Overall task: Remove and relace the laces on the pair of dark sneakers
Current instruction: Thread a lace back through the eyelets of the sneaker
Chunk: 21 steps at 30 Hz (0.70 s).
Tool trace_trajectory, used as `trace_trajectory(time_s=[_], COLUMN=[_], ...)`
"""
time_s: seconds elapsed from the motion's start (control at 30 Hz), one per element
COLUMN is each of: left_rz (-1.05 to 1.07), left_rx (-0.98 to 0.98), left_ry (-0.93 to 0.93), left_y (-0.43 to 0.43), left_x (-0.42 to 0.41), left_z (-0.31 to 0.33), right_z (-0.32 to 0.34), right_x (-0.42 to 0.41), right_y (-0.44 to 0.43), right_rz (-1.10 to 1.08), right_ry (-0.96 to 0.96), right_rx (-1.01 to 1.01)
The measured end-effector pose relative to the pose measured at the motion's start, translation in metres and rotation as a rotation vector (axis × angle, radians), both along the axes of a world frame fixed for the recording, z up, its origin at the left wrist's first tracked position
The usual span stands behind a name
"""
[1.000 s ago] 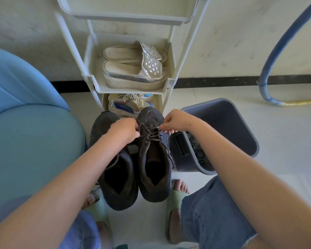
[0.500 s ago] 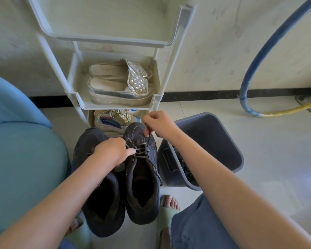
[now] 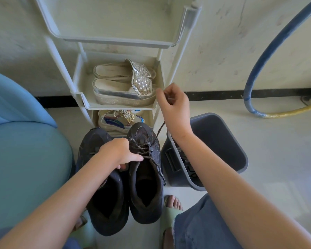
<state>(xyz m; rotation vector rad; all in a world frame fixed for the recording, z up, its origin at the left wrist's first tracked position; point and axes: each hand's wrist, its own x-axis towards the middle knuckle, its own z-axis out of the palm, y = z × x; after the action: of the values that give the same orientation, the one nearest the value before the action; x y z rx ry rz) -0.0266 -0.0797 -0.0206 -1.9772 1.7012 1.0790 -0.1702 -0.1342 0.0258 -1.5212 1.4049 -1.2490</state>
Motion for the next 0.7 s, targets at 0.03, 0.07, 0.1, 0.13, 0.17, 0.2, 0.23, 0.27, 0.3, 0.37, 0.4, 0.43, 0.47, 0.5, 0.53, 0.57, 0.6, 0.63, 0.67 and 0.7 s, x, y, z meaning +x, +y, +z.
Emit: trace_trajectory(time_s=[0.03,0.07,0.1,0.13,0.17,0.2,0.23,0.27,0.3,0.37,0.4,0.43,0.47,0.5,0.53,0.57,0.6,0.63,0.67,0.7], left_rz=[0.018,0.040,0.063,0.082,0.100,0.117,0.130,0.137,0.146,0.187,0.214,0.243,0.272,0.302,0.330,0.355,0.382,0.413,0.446,0.479], left_rx=[-0.005,-0.014,-0.022,-0.028,-0.027,-0.022,-0.016,-0.013,-0.010,-0.003,0.000,0.009,0.024,0.043,0.055,0.063,0.070,0.083,0.097,0.113], left_ry=[0.012,0.026,0.043,0.063,0.084,0.105,0.120,0.131,0.141,0.185,0.220,0.261,0.306,0.351,0.394,0.430,0.459,0.487,0.519,0.549], left_y=[0.001,0.003,0.004,0.004,0.003,0.002,0.001,0.001,0.001,0.002,0.002,0.003,0.003,0.002,0.002,0.002,0.003,0.004,0.005,0.005], left_x=[-0.002,-0.004,-0.005,-0.006,-0.006,-0.006,-0.006,-0.007,-0.007,-0.007,-0.007,-0.005,-0.003,-0.001,0.002,0.003,0.005,0.006,0.007,0.007], left_z=[0.000,0.000,-0.001,-0.003,-0.005,-0.006,-0.006,-0.007,-0.006,-0.006,-0.006,-0.006,-0.007,-0.009,-0.011,-0.013,-0.016,-0.018,-0.021,-0.022], right_z=[-0.002,-0.004,-0.009,-0.014,-0.020,-0.027,-0.032,-0.035,-0.036,-0.034,-0.032,-0.031,-0.031,-0.032,-0.033,-0.035,-0.036,-0.038,-0.040,-0.042], right_x=[-0.002,-0.004,-0.008,-0.011,-0.015,-0.017,-0.018,-0.019,-0.019,-0.021,-0.022,-0.024,-0.026,-0.027,-0.028,-0.029,-0.030,-0.031,-0.032,-0.032], right_y=[-0.002,-0.005,-0.007,-0.008,-0.008,-0.008,-0.007,-0.005,-0.004,-0.004,-0.005,-0.006,-0.007,-0.008,-0.008,-0.008,-0.009,-0.010,-0.011,-0.011], right_rz=[0.006,0.024,0.061,0.132,0.218,0.306,0.397,0.476,0.545,0.629,0.642,0.650,0.664,0.691,0.719,0.737,0.743,0.740,0.733,0.730], right_ry=[0.157,0.364,0.547,0.665,0.752,0.828,0.888,0.923,0.945,0.957,0.971,0.987,0.987,0.963,0.922,0.885,0.863,0.855,0.850,0.841], right_rx=[0.021,0.077,0.166,0.275,0.383,0.474,0.559,0.633,0.688,0.770,0.780,0.775,0.777,0.794,0.819,0.842,0.857,0.860,0.860,0.862])
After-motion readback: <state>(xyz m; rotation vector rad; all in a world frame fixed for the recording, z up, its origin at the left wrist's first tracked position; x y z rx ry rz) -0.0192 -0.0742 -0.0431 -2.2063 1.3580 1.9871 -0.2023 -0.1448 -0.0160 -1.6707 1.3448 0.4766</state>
